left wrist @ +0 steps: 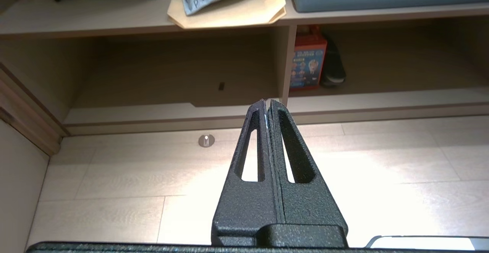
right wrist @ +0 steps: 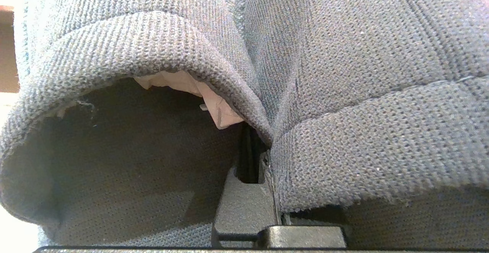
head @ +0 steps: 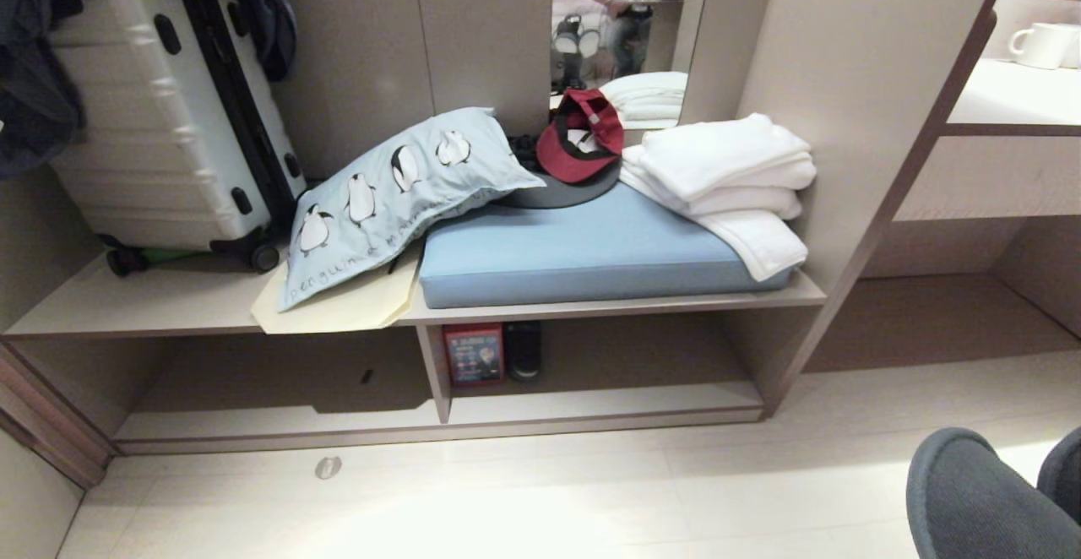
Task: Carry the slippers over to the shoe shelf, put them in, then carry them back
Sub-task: Place the slippers into the shoe cabinet
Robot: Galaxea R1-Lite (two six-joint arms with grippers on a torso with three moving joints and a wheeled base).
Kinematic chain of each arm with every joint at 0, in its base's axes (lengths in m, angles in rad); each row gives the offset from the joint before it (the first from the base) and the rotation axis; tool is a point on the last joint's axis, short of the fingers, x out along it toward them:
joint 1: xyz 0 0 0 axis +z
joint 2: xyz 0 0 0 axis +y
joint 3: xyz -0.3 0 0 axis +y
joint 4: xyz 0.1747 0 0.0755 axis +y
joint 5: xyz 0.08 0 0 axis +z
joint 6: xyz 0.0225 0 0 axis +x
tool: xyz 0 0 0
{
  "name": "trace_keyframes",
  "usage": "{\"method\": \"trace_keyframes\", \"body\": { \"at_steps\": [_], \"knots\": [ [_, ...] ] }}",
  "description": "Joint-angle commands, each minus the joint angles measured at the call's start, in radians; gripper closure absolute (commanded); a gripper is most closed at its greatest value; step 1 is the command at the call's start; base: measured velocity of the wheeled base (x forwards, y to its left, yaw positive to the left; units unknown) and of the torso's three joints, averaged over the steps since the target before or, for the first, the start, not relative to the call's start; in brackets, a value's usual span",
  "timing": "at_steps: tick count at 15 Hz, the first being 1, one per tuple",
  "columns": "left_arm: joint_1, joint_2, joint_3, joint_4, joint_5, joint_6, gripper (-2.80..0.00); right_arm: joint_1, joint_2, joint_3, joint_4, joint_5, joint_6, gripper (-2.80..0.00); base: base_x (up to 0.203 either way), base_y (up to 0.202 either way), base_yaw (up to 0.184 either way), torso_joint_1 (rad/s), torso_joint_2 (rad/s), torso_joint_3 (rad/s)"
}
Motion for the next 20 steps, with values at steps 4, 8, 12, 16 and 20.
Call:
{"method": "trace_keyframes", "body": {
  "at_steps": [4, 8, 12, 16, 20],
  "knots": [
    [0.000, 0.001, 0.001, 0.000, 0.001, 0.000, 0.00, 0.001, 0.000, 0.000, 0.000, 0.001, -0.001, 0.00, 0.000, 0.000, 0.000, 0.005, 0.00, -0.199],
    [0.000, 0.001, 0.001, 0.001, 0.001, 0.000, 0.00, 0.001, 0.000, 0.000, 0.000, 0.001, -0.001, 0.00, 0.000, 0.000, 0.000, 0.004, 0.00, -0.196],
    [0.000, 0.001, -0.001, 0.000, 0.001, 0.000, 0.00, 0.001, 0.000, 0.000, 0.000, 0.001, -0.001, 0.00, 0.000, 0.000, 0.000, 0.002, 0.00, -0.196],
    [0.000, 0.001, 0.001, 0.000, 0.001, 0.000, 0.00, 0.001, 0.000, 0.000, 0.000, 0.001, -0.001, 0.00, 0.000, 0.000, 0.000, 0.005, 0.00, -0.201],
    [0.000, 0.001, -0.001, 0.000, 0.001, 0.000, 0.00, 0.001, 0.000, 0.000, 0.000, 0.001, -0.001, 0.00, 0.000, 0.000, 0.000, 0.006, 0.00, -0.197]
  ]
}}
